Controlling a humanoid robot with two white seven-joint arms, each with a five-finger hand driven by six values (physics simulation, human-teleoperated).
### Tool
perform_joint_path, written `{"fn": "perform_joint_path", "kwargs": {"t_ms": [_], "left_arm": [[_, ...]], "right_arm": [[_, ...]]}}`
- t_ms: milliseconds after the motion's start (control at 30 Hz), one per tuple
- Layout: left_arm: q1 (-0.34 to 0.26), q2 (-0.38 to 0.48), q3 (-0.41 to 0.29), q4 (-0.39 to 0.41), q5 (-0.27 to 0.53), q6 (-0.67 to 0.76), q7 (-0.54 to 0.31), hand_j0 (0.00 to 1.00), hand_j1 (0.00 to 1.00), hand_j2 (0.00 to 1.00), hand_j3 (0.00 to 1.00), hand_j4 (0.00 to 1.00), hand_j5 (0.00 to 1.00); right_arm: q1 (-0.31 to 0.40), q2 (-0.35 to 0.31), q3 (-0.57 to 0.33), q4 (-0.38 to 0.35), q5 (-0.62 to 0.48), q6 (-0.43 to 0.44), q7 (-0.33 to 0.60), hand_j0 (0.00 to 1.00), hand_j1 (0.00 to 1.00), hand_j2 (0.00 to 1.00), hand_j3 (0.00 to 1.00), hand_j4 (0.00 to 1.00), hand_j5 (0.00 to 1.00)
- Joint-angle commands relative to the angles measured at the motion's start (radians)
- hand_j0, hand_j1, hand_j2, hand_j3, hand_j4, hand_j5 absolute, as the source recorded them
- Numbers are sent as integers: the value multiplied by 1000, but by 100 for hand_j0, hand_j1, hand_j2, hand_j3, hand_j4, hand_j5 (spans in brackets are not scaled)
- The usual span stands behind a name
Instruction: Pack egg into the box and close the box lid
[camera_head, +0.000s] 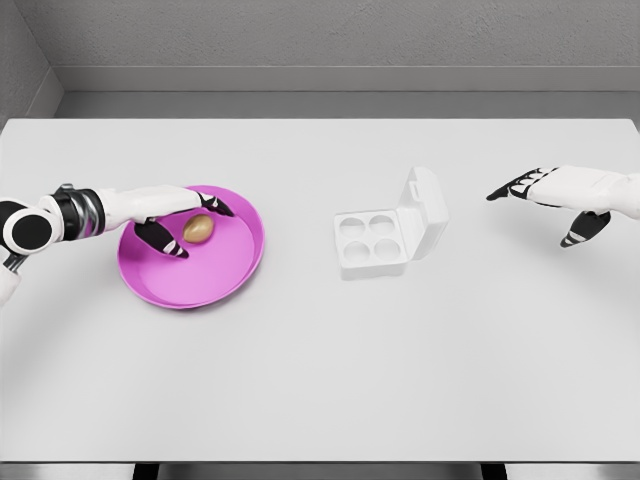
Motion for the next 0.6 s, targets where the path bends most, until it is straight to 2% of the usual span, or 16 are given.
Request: {"fn": "perform_joint_path", "kwargs": {"t_ms": [0,200,300,567], "left_arm": [[0,2,1,0,5,1,0,72,72,72,72,72,72],[9,2,1,-2,5,1,0,63,63,63,63,63,63],[12,2,1,-5,7,1,0,54,54,54,54,54,54],[11,2,1,-5,19,3,0,46,46,46,46,46,46]], "right_arm": [[0,-1,1,0,-4,2,0,100,100,100,100,100,100],[0,-1,2,-4,-4,2,0,100,100,100,100,100,100],[2,-1,2,-4,-4,2,0,100,100,100,100,100,100],[0,-1,5,-5,-4,2,0,100,100,100,100,100,100]]}}
